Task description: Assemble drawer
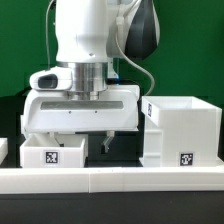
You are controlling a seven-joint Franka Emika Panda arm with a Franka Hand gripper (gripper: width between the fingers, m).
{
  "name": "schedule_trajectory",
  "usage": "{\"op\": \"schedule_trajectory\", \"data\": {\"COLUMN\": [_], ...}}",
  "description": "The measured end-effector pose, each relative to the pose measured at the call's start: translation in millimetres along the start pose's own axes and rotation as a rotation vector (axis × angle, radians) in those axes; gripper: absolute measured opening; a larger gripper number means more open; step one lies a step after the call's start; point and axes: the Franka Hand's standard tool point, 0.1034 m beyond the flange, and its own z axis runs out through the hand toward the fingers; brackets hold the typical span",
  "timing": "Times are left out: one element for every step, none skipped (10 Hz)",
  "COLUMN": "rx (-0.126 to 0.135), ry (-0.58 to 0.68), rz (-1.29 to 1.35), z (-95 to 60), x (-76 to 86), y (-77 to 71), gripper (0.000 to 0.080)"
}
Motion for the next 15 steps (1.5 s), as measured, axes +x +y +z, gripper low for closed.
{"op": "schedule_trajectory", "data": {"rx": [0.0,0.0,0.0,0.0,0.0,0.0,0.0,0.001,0.001,0.001,0.001,0.001,0.002,0.001,0.003], "ry": [-0.003,-0.005,-0.005,-0.006,-0.006,-0.006,-0.006,-0.007,-0.008,-0.008,-0.008,-0.006,-0.004,-0.001,0.002], "rz": [0.0,-0.001,-0.001,-0.001,-0.001,-0.001,-0.001,-0.001,-0.002,-0.003,-0.003,-0.006,-0.013,-0.049,-0.107], "z": [1.6,2.1,2.2,2.3,2.3,2.2,2.2,2.1,2.0,2.0,1.8,0.7,-1.8,-5.5,-11.4], "x": [-1.0,-1.9,-2.1,-2.3,-2.4,-2.5,-2.5,-2.7,-2.6,-2.6,-2.5,-2.2,-3.0,-3.6,-3.0], "y": [-0.1,0.0,0.1,0.3,0.6,1.0,1.2,1.2,1.2,1.3,1.0,0.1,-0.3,0.0,-0.1], "gripper": [0.0649,0.0649,0.0649,0.0525,0.0384,0.025,0.025,0.0077,0.0041,0.0041,0.0041,0.0041,0.0041,0.0041,0.0041]}}
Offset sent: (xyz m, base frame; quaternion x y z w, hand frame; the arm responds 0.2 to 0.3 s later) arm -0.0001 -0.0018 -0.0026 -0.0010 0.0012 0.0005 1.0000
